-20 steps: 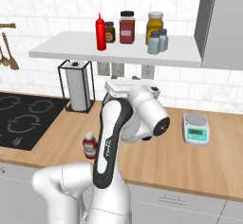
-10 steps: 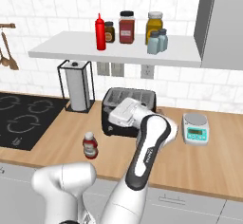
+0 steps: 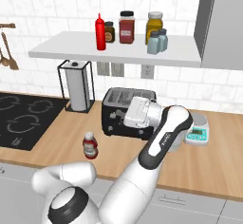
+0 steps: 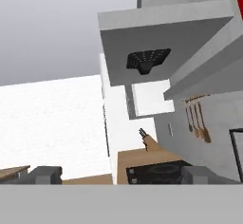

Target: Put the shaker and condiment bottle from the counter next to their counterparts in the cabinet.

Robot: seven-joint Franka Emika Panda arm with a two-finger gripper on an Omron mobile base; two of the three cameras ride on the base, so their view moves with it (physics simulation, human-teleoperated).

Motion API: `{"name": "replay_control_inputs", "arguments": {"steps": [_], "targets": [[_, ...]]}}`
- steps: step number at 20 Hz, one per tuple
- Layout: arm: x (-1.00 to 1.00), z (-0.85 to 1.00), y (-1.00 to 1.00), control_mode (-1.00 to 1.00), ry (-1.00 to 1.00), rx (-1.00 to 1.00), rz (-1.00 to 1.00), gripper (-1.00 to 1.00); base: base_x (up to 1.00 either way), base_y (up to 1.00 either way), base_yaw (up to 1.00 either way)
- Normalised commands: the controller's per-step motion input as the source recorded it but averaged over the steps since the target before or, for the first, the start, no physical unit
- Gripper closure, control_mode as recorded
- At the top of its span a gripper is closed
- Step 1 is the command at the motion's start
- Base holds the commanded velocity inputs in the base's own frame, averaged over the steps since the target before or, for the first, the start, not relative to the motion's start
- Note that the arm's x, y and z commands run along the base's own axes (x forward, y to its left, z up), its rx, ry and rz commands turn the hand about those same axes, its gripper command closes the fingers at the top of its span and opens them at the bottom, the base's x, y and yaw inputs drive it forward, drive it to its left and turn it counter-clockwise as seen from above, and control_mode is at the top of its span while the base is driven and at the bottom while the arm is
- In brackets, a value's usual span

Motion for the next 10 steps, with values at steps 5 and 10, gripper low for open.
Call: {"name": "replay_control_inputs", "arguments": {"steps": [5,10], "targets": [[-0.41,0.0,-0.29,-1.0,-0.19,-0.29,-0.26,-1.0,0.0,0.0,0.0],[-0.22,0.0,-0.02,-1.0,-0.08,-0.26,-0.2,-1.0,0.0,0.0,0.0]]}}
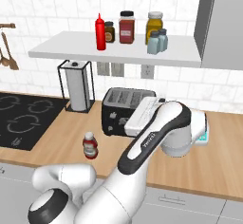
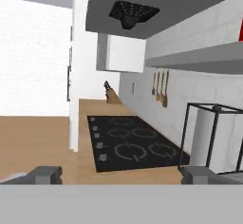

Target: Put the shaker and condiment bottle from the counter next to their counterparts in the cabinet.

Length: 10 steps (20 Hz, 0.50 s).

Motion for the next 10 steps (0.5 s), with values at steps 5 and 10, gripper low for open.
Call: {"name": "replay_control_inputs", "arguments": {"steps": [5,10], "targets": [[-0.19,-0.34,0.0,-1.0,0.0,-0.25,0.06,-1.0,0.0,0.0,0.0],[-0.06,-0.33,0.01,-1.0,0.02,-0.15,0.19,-1.0,0.0,0.0,0.0]]}}
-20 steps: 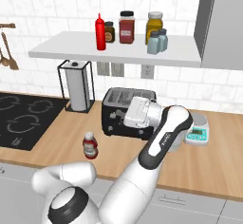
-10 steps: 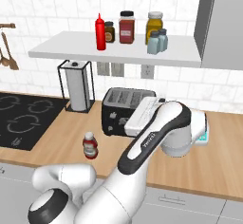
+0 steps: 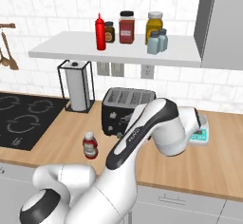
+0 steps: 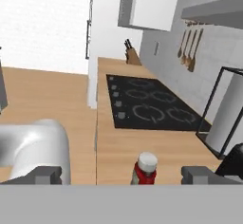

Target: Put the shaker and condiment bottle from the counter next to their counterparts in the cabinet.

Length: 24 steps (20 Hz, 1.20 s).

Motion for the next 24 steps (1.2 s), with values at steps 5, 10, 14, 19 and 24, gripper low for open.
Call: {"name": "replay_control_inputs", "arguments": {"steps": [5,10,14,19,24], "targets": [[0.0,-0.35,0.02,-1.0,0.0,-0.01,0.0,-1.0,0.0,0.0,0.0],[-0.1,-0.82,0.31,-1.0,0.0,-0.05,0.0,-1.0,0.0,0.0,0.0],[-0.08,-0.05,0.35,-1.0,0.03,0.0,-0.06,-1.0,0.0,0.0,0.0],[-0.05,0.0,0.38,-1.0,0.06,0.0,-0.14,-1.0,0.0,0.0,0.0],[-0.09,-0.01,0.12,-1.0,0.06,-0.02,-0.12,-1.0,0.0,0.0,0.0]]}}
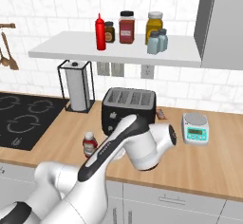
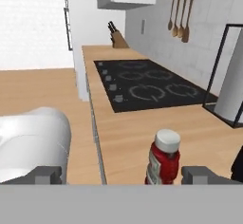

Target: Put the shaker and condiment bottle from the counter next to their counterparts in the cabinet.

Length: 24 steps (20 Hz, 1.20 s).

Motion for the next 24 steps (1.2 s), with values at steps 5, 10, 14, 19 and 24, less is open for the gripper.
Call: {"name": "replay_control_inputs", "arguments": {"steps": [5,10,14,19,24], "targets": [[0.0,-0.2,0.07,-1.0,0.0,-0.02,0.0,-1.0,0.0,0.0,0.0],[0.0,-0.19,0.19,-1.0,0.0,0.0,0.0,-1.0,0.0,0.0,0.0],[0.09,-0.14,0.12,-1.0,-0.03,0.0,0.02,-1.0,0.0,0.0,0.0],[0.14,-0.14,0.0,-1.0,-0.03,0.01,0.08,-1.0,0.0,0.0,0.0],[0.19,-0.02,0.02,-1.0,0.0,0.0,0.09,-1.0,0.0,0.0,0.0]]}}
